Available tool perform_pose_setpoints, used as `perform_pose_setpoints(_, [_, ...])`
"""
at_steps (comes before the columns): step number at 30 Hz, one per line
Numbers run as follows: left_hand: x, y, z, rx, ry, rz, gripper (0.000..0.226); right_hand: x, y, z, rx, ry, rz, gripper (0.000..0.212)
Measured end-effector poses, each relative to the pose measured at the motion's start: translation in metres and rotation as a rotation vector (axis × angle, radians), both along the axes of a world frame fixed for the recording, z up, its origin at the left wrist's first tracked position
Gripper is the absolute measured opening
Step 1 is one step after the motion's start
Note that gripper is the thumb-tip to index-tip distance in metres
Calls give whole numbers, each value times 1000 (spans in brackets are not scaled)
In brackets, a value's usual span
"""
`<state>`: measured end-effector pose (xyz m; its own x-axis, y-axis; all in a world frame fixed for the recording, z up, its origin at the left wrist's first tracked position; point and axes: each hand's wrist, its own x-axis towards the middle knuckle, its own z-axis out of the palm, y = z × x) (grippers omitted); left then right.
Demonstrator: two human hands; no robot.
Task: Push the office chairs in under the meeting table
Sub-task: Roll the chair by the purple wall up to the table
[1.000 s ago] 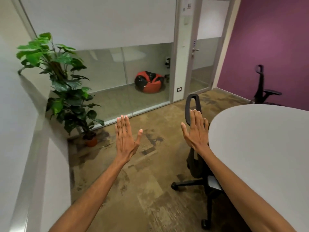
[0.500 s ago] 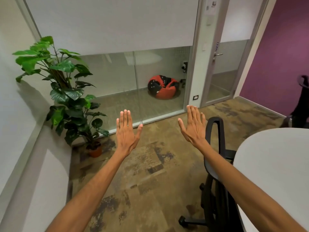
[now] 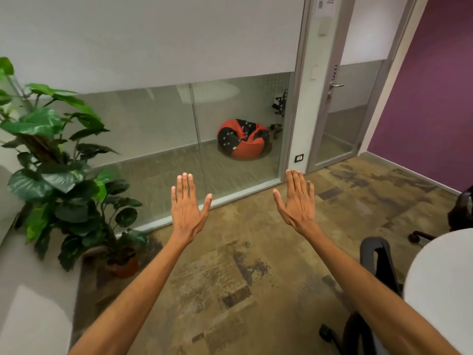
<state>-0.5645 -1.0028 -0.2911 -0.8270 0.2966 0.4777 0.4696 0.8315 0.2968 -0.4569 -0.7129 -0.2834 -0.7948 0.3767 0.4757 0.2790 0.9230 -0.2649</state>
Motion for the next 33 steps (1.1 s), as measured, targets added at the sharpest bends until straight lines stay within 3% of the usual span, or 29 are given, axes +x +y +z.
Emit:
perform_pose_setpoints(7, [-167, 57, 8, -22, 1, -95, 79, -121, 63, -6, -25, 10, -118, 73])
perform_pose_setpoints(14, [-278, 148, -1, -35, -32, -169, 82, -211, 141, -14, -44, -20, -224, 73])
perform_pose_setpoints(24, [-436, 356, -15, -50, -22, -319, 74, -334, 324, -33, -77, -40, -337, 74])
perform_pose_setpoints(33, [-535, 573, -8, -72, 35, -421, 75, -388, 500, -8, -50, -39, -483, 71])
